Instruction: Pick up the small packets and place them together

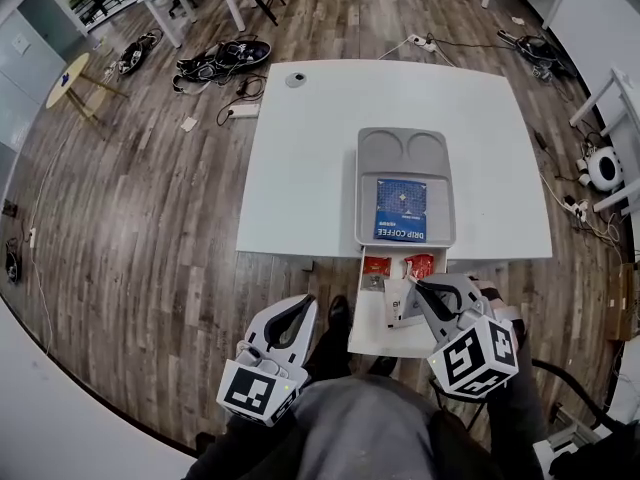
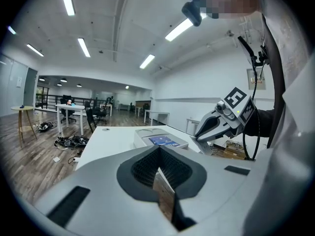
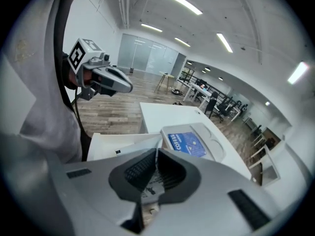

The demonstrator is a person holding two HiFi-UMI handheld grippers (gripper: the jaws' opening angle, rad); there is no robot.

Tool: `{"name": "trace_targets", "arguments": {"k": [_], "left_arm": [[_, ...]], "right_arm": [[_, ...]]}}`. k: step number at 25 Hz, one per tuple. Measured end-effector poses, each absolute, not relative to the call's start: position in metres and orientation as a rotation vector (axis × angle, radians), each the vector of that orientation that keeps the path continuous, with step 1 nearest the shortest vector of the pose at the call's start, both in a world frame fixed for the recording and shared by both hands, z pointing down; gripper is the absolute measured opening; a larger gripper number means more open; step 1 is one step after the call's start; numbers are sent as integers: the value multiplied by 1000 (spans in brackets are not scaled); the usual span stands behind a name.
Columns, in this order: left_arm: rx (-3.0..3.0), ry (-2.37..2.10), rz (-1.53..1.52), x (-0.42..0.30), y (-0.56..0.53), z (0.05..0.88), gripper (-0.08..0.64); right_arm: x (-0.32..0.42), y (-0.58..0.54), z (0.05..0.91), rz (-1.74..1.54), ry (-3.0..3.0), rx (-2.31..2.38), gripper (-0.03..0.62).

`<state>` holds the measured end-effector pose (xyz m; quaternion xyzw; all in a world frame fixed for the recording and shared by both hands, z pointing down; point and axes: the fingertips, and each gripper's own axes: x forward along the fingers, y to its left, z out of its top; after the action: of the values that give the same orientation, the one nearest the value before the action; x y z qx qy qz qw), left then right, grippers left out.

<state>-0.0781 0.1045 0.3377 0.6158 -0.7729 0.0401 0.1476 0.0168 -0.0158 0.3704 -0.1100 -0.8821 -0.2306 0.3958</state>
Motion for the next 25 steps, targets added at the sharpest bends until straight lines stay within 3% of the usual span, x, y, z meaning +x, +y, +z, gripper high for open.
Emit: {"name": "trace_targets", "arguments": {"k": [8,19,25], "left_arm": [[1683,-2230,112,-112,106,351,-3],[1540,-2236,100,-160,124,380,-3],[1531,-2228,90,-166,127,389,-3]], "right_arm": [[-30,-87,348,-580,-2280,-122,20],[-88,-116,389,-590,-2194,-128,20],[-102,-110,383,-527,-2305,-101,91]]}}
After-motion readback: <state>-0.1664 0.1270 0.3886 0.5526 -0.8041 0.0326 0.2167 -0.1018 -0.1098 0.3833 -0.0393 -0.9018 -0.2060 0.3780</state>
